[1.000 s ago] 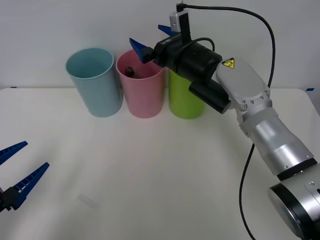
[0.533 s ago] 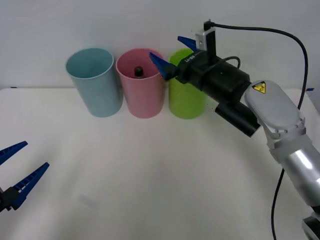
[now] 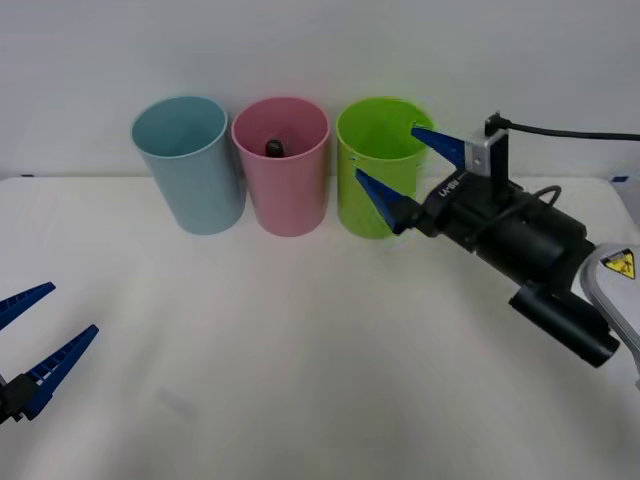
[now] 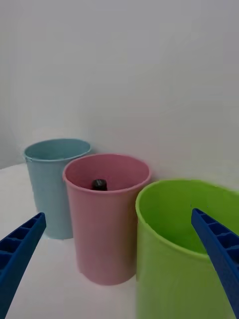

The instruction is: Grasp the object on the table and drop it into the matching bin: aluminum can to the light blue bin, PET bottle to the pink bin.

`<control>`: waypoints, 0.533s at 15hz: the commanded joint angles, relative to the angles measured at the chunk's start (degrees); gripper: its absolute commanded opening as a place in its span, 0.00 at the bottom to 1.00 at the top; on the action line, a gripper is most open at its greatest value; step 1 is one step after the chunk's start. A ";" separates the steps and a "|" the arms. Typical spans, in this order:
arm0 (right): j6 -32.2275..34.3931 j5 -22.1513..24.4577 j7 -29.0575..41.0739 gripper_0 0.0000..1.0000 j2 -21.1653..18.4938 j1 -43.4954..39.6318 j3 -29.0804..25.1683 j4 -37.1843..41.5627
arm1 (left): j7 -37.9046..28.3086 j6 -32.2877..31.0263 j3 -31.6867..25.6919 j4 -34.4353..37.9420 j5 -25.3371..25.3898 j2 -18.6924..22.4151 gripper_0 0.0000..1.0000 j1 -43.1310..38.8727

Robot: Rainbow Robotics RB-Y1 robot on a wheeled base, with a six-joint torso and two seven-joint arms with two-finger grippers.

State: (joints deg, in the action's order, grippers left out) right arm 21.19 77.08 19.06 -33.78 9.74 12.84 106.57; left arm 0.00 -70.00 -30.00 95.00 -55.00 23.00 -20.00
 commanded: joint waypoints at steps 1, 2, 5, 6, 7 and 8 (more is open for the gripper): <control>2.54 -0.09 -0.87 1.00 -0.84 -8.59 -3.78 5.05 | 0.00 0.00 0.00 0.00 0.00 0.00 1.00 0.00; 4.21 -0.09 -1.22 1.00 -0.76 -11.23 -5.54 6.28 | 0.00 0.00 0.00 0.00 0.00 0.00 1.00 0.00; 9.48 -0.09 -2.54 1.00 0.65 -19.93 -11.34 10.24 | 0.00 0.00 0.00 0.00 0.00 0.00 1.00 0.00; 12.03 -0.09 -3.07 1.00 1.62 -22.31 -13.36 11.03 | 0.00 0.00 0.00 0.00 0.00 0.00 1.00 0.00; 15.63 -0.17 -3.77 1.00 3.20 -25.38 -16.44 11.82 | 0.00 0.00 0.00 0.00 0.00 0.00 1.00 0.00; 18.53 -0.44 -4.47 1.00 4.43 -27.67 -18.90 12.35 | 0.00 0.00 0.00 0.00 0.00 0.00 1.00 0.00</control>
State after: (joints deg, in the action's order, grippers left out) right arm 37.60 76.82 15.10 -30.28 -16.23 -4.27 118.51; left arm 0.00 -70.00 -30.00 95.00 -55.00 23.00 -20.00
